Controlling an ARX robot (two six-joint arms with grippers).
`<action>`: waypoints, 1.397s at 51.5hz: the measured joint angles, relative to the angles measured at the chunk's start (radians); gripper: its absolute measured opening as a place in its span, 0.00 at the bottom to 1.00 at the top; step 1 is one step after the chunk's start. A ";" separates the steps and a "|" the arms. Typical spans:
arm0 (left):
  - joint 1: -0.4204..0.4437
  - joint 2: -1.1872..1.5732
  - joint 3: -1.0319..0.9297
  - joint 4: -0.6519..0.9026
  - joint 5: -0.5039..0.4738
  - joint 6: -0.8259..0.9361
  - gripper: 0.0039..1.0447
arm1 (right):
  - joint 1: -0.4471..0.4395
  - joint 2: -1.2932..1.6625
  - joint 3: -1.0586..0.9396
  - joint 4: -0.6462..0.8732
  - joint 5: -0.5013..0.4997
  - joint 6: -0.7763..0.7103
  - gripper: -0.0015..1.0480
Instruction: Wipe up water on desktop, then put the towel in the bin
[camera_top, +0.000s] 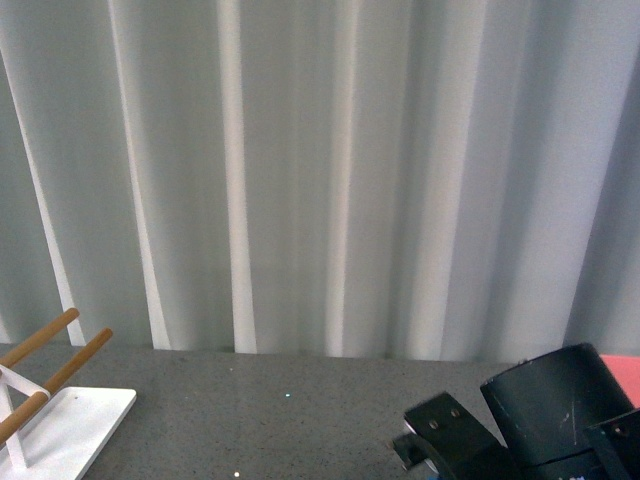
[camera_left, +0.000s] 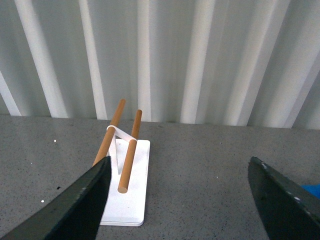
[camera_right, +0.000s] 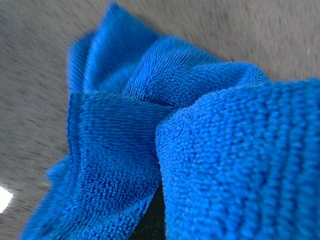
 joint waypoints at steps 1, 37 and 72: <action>0.000 0.000 0.000 0.000 0.000 0.000 0.84 | -0.016 0.022 0.018 -0.031 0.013 -0.007 0.04; 0.000 0.000 0.000 0.000 0.000 0.002 0.94 | 0.053 0.410 0.742 -0.455 0.111 -0.111 0.04; 0.000 0.000 0.000 0.000 0.000 0.002 0.94 | 0.226 0.542 0.960 -0.470 -0.040 -0.004 0.04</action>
